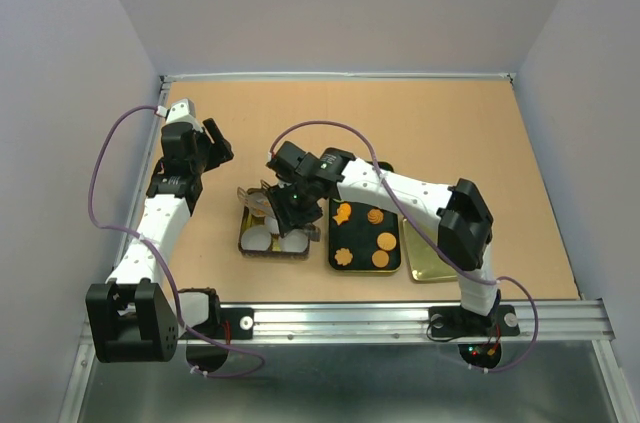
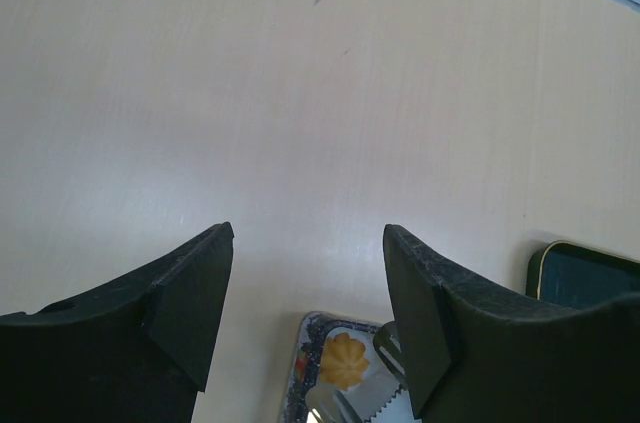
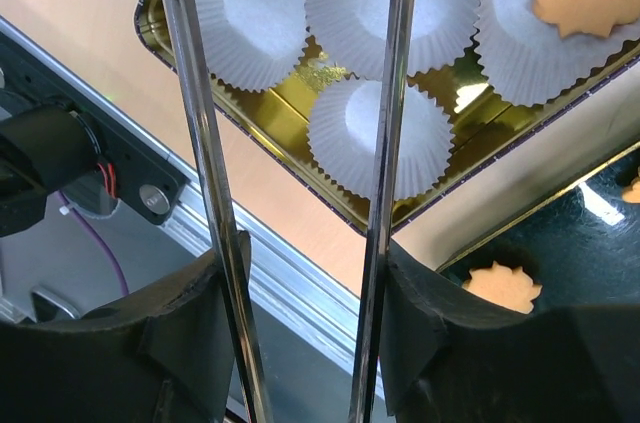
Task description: Pack the cookies
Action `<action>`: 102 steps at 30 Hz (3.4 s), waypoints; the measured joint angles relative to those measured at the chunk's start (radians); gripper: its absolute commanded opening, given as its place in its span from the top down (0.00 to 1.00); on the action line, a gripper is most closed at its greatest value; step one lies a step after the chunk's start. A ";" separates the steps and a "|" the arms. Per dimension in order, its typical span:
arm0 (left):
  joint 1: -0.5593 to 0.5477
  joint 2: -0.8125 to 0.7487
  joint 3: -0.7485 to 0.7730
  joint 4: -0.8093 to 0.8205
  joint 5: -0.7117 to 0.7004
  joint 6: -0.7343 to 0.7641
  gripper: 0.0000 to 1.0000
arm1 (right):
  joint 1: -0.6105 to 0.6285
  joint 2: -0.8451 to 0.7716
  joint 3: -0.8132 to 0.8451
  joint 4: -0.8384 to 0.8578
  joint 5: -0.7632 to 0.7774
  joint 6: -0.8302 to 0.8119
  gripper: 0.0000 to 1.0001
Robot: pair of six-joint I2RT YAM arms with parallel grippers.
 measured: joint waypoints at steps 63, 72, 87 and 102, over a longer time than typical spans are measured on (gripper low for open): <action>-0.007 -0.011 0.000 0.000 -0.006 0.000 0.28 | -0.150 -0.462 -0.647 -0.073 0.146 0.150 0.48; -0.007 -0.011 0.000 0.000 0.001 0.000 0.28 | -0.150 -0.452 -0.647 -0.070 0.122 0.148 0.52; -0.007 -0.011 0.000 0.000 0.002 0.000 0.28 | -0.136 -0.437 -0.646 -0.060 0.108 0.146 0.66; -0.007 -0.011 0.000 0.000 0.001 0.000 0.28 | -0.137 -0.447 -0.397 -0.210 0.230 0.146 0.69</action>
